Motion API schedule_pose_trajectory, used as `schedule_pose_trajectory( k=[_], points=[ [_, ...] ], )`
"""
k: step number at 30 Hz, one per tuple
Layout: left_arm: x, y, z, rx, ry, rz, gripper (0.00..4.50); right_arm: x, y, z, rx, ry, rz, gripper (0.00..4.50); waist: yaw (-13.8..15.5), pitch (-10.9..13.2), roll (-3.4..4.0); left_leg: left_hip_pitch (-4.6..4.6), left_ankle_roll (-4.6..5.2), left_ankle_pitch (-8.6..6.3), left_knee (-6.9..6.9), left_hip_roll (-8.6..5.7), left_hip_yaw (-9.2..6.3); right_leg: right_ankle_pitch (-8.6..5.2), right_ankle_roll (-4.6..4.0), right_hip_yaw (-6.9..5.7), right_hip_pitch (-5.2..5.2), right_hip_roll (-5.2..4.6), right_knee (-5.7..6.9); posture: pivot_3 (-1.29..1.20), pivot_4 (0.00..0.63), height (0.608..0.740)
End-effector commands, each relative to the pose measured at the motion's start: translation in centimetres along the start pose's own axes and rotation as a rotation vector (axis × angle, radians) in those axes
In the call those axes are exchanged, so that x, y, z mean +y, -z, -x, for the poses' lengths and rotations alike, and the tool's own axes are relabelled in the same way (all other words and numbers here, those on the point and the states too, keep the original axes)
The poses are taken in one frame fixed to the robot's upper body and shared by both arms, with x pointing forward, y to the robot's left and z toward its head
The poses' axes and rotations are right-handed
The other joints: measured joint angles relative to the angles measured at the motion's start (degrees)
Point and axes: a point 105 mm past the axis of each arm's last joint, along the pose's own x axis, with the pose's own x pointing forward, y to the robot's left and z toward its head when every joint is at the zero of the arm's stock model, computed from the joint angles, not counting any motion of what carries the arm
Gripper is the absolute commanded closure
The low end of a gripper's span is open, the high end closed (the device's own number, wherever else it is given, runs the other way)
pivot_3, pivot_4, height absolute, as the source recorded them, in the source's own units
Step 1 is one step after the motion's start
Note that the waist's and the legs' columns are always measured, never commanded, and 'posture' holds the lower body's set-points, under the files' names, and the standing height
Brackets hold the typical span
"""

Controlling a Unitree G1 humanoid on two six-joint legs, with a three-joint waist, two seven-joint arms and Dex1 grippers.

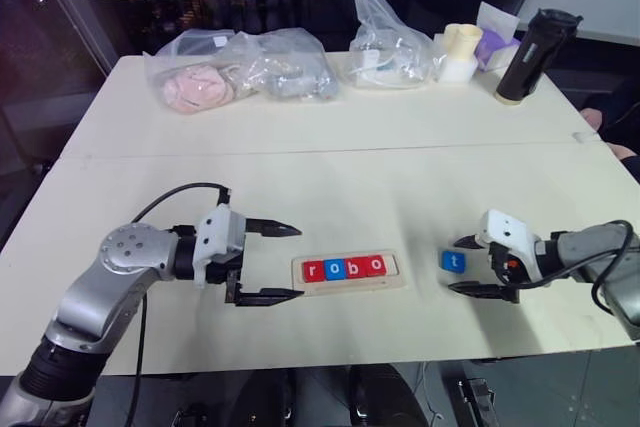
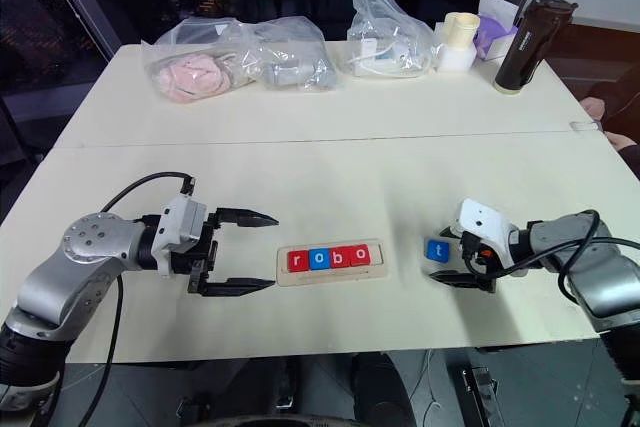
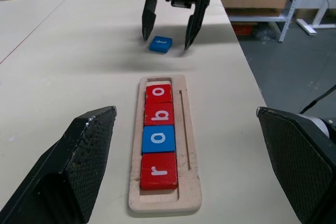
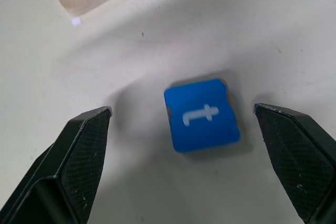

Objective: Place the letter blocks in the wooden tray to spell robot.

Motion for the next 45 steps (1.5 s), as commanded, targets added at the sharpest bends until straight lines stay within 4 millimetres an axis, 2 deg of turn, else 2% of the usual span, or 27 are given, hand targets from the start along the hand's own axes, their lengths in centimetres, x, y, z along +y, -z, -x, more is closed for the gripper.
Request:
schedule_pose_trajectory(
  k=[1,4,5,8,13,19,24,30,45],
  points=[
    [0.0,-0.9,0.2,-0.008,-0.006,-0.045,0.0,-0.1,-0.8,0.1,-0.012,0.016,0.046,1.25,0.0,0.0,0.0,0.0,0.0,0.0,0.0,0.0,0.0,0.0,0.0,0.0,0.0,-0.01,0.0,0.0,0.15,0.74],
    [0.0,-0.9,0.2,-0.007,-0.007,-0.045,0.0,-0.2,-0.5,0.1,-0.002,0.02,0.051,2.95,0.0,0.0,0.0,0.0,0.0,0.0,0.0,0.0,0.0,-0.01,-0.01,0.0,0.0,-0.02,-0.01,0.0,0.15,0.74],
    [0.0,-0.9,0.2,-0.007,-0.008,-0.045,0.0,-0.3,-0.4,0.2,0.001,0.023,0.05,3.34,0.0,0.0,0.01,0.0,0.0,0.0,0.0,0.0,0.0,0.0,-0.01,0.0,0.0,-0.02,-0.01,0.0,0.15,0.74],
    [0.0,-0.9,0.2,-0.006,-0.009,-0.044,0.0,-0.5,-0.3,0.3,0.02,0.03,0.072,3.38,0.0,0.0,0.01,0.0,0.0,0.0,0.0,0.0,0.0,0.0,-0.01,0.0,0.0,-0.02,-0.01,0.0,0.15,0.74],
    [0.1,-1.0,0.2,-0.007,-0.009,-0.043,0.0,0.8,-4.6,-0.1,-0.042,-0.063,0.201,3.38,-0.3,0.0,0.06,-0.01,0.0,0.0,0.0,0.0,0.01,0.02,-0.04,0.01,-0.04,-0.02,0.0,0.0,0.15,0.74],
    [0.3,-1.1,-0.1,-0.017,-0.013,-0.05,0.0,2.0,-7.5,-1.9,-0.059,-0.147,0.313,3.38,0.0,0.0,0.07,-0.05,0.0,0.0,-0.03,0.0,0.01,0.02,-0.04,0.0,-0.1,-0.02,0.01,0.0,0.15,0.74],
    [0.0,-1.0,-0.1,-0.017,-0.024,-0.047,0.0,2.1,-7.3,-3.3,-0.026,-0.165,0.353,3.38,0.1,0.0,0.07,-0.19,0.0,0.0,-0.02,-0.03,0.01,0.03,-0.03,0.0,-0.17,-0.05,-0.07,0.0,0.15,0.74],
    [-0.2,-1.1,-0.2,-0.02,-0.039,-0.044,0.0,2.6,-7.3,-3.7,-0.035,-0.199,0.34,3.38,-0.1,0.0,0.07,-0.24,-0.01,0.01,-0.02,-0.03,0.01,0.04,-0.03,0.0,-0.28,-0.05,0.02,0.0,0.15,0.74],
    [-0.4,-1.1,-0.2,-0.02,-0.045,-0.04,0.0,2.2,-7.2,-4.4,-0.031,-0.204,0.348,3.38,-0.1,0.0,0.07,-0.22,-0.02,0.01,-0.02,-0.03,0.01,0.04,-0.04,0.0,-0.26,-0.05,0.03,0.0,0.15,0.74]
  ],
)
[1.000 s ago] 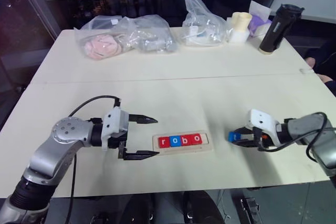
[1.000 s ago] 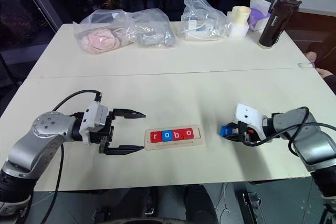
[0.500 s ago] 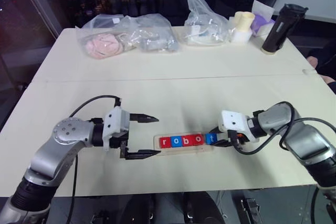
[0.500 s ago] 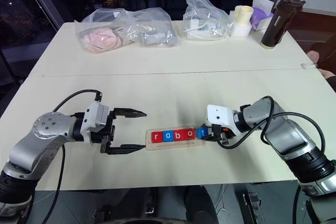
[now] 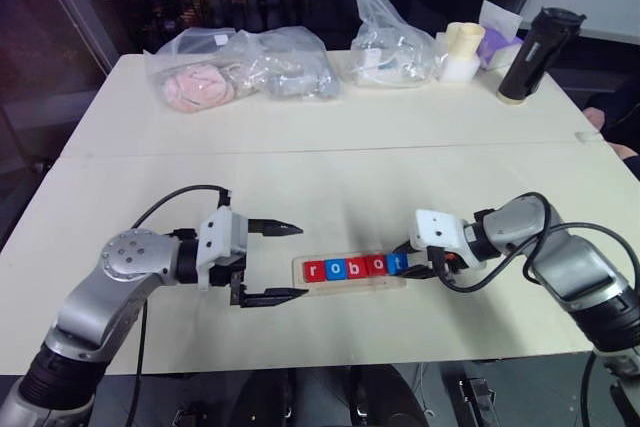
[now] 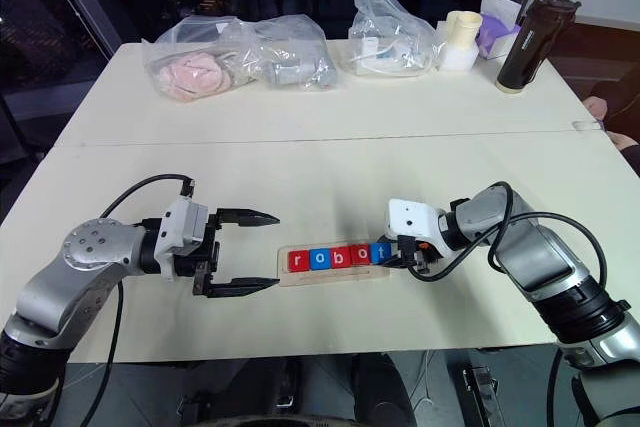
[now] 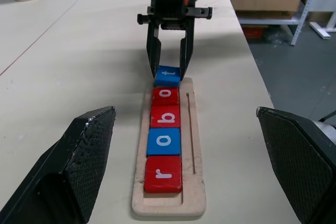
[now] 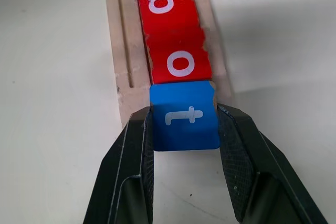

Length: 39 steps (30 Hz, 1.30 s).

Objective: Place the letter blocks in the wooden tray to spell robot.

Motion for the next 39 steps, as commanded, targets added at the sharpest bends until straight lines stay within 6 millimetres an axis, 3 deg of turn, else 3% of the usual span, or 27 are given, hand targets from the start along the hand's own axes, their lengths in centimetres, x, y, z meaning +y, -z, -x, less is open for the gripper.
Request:
schedule_pose_trajectory(
  k=[1,17,39],
  points=[
    [-0.2,-0.8,0.1,-0.012,0.003,-0.035,0.0,-0.4,-0.4,0.1,-0.003,0.006,0.031,3.38,0.0,0.0,0.0,0.0,0.0,0.0,0.0,0.0,0.0,0.0,0.0,0.0,0.0,0.0,0.0,0.0,0.15,0.74],
    [-0.3,-0.7,0.1,-0.015,-0.003,-0.03,0.0,-0.4,-0.5,0.4,-0.002,0.0,0.031,3.38,0.0,0.0,0.0,0.0,0.0,0.0,0.0,0.0,0.0,0.0,0.0,0.0,0.0,0.0,0.01,0.0,0.15,0.74],
    [-0.4,-0.8,0.0,-0.019,-0.02,-0.025,0.0,-0.2,-1.6,-1.0,-0.021,-0.041,0.063,3.38,0.0,0.0,0.0,0.01,0.0,0.0,0.0,0.0,0.0,0.0,0.01,0.0,0.0,0.0,0.01,0.0,0.15,0.74]
  ],
)
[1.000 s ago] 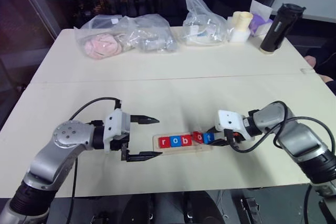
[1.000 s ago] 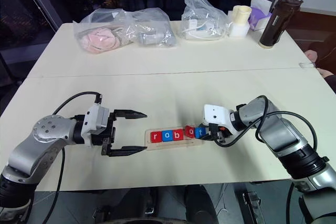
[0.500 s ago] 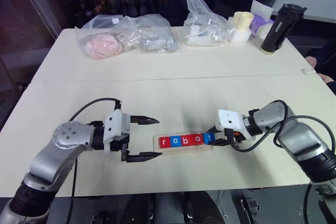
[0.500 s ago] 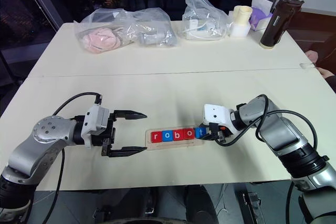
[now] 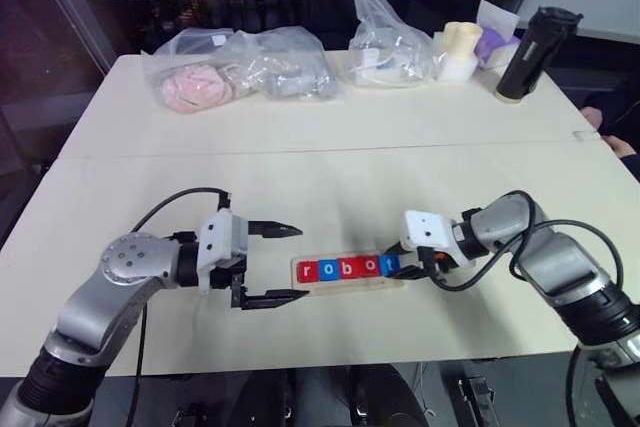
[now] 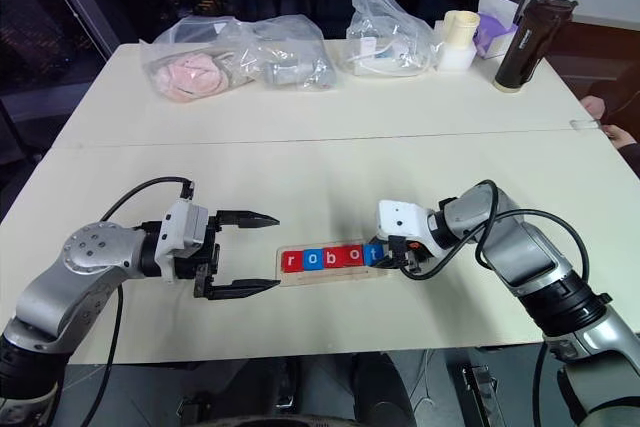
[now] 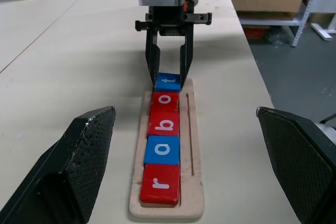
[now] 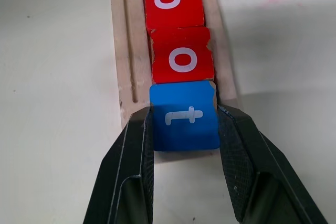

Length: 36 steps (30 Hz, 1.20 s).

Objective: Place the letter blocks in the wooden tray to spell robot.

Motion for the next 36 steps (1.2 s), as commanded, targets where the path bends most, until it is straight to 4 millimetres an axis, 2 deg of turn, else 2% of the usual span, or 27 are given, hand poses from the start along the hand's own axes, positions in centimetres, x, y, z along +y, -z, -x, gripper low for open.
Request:
schedule_pose_trajectory(
  k=[1,15,21,22,29,36],
  points=[
    [-0.3,-1.0,0.0,-0.02,0.0,-0.036,0.0,-0.1,-0.9,0.1,-0.01,0.002,0.047,3.38,0.0,0.0,0.0,0.0,0.0,0.0,0.0,0.0,0.0,0.0,0.0,0.0,0.0,0.0,0.0,0.0,0.15,0.74],
    [-0.3,-1.0,0.1,-0.019,-0.003,-0.037,0.0,0.1,-0.8,-0.1,-0.009,-0.009,0.029,3.38,0.0,0.0,0.0,0.02,-0.01,0.0,0.0,0.0,0.0,0.0,0.0,0.0,0.01,0.0,0.01,0.0,0.15,0.74],
    [-0.2,-1.0,0.1,-0.016,0.0,-0.038,0.0,0.0,-1.6,0.0,-0.034,0.001,0.028,0.35,0.0,0.0,0.0,0.02,-0.01,0.01,0.0,0.0,0.0,0.0,0.0,0.0,0.01,0.0,0.02,0.0,0.15,0.74],
    [-0.2,-1.0,0.1,-0.017,0.001,-0.038,0.0,0.0,-1.8,0.2,-0.038,0.002,0.026,0.03,0.0,0.0,0.0,0.02,-0.01,0.01,0.0,0.0,0.0,0.0,0.0,0.0,0.01,0.0,0.02,0.0,0.15,0.74],
    [-0.3,-1.0,0.2,-0.016,0.002,-0.031,0.0,0.0,-2.9,1.6,-0.063,0.042,0.04,0.03,0.0,0.0,0.0,0.01,-0.01,0.0,0.0,0.0,0.0,0.0,0.0,0.0,0.01,0.0,0.01,0.0,0.15,0.74],
    [-0.4,-0.8,0.8,-0.001,-0.001,-0.015,0.0,0.9,-3.5,4.7,-0.068,0.131,0.002,0.03,0.2,0.0,0.0,0.0,-0.01,0.0,-0.01,0.01,0.0,0.0,-0.01,0.0,0.0,0.0,-0.01,0.0,0.15,0.74]
  ],
)
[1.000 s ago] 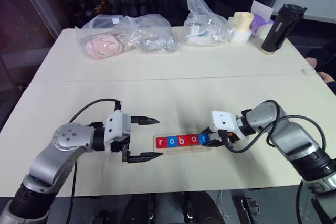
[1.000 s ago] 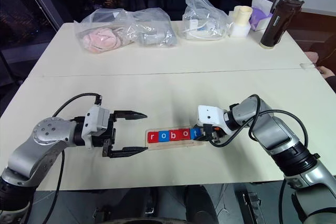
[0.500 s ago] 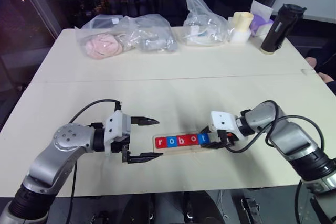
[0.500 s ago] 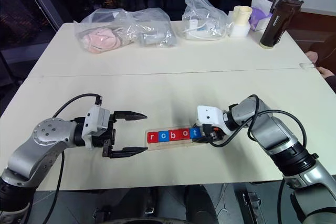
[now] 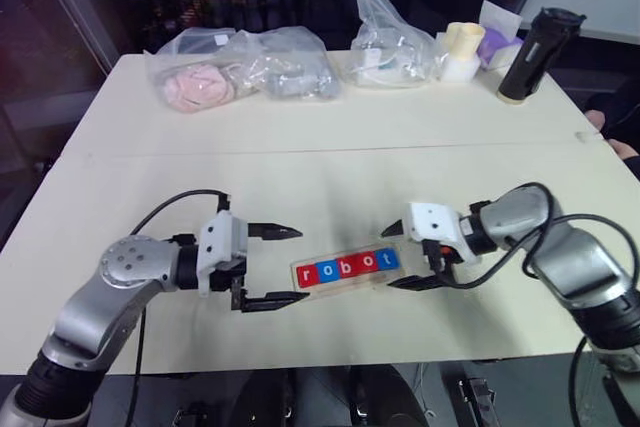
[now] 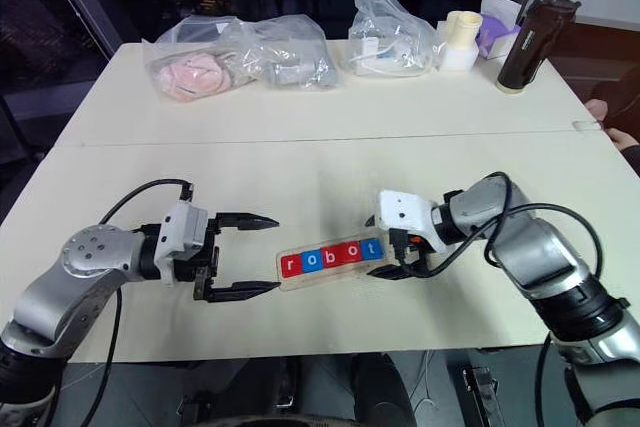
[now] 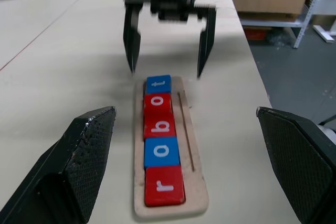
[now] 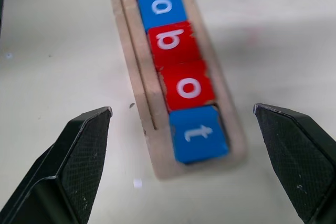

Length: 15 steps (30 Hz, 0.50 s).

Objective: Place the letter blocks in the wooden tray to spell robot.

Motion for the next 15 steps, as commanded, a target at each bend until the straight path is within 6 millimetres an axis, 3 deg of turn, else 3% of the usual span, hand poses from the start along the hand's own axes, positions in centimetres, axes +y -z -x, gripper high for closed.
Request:
schedule_pose_trajectory(
  k=[1,6,11,15],
  points=[
    [-0.1,-1.0,0.6,-0.015,0.0,-0.025,0.0,0.5,-0.8,1.9,-0.013,0.051,0.003,0.03,0.0,0.0,0.0,0.0,0.0,0.0,0.0,0.0,0.0,0.0,0.0,0.0,0.0,0.0,0.0,0.0,0.15,0.74],
    [0.1,-1.3,1.5,-0.009,-0.01,0.04,0.0,3.2,-0.1,4.3,0.017,0.081,-0.107,0.03,0.6,0.0,0.01,-0.02,0.0,0.0,0.0,0.01,0.0,-0.01,-0.01,0.0,0.0,-0.01,-0.01,0.0,0.15,0.74],
    [0.1,-1.3,2.3,0.021,-0.012,0.079,0.0,5.0,0.1,5.4,0.032,0.1,-0.175,0.03,0.9,0.0,0.01,0.06,0.0,0.0,0.01,0.01,0.0,-0.01,-0.08,0.01,0.06,-0.01,0.0,0.0,0.15,0.74],
    [0.2,-1.1,2.7,0.035,-0.015,0.091,0.0,4.3,-0.1,5.3,-0.01,0.187,-0.216,0.03,1.0,0.0,0.0,0.12,0.0,0.0,0.01,0.02,0.0,-0.09,-0.23,0.0,0.11,0.0,0.0,0.0,0.15,0.74]
  ],
)
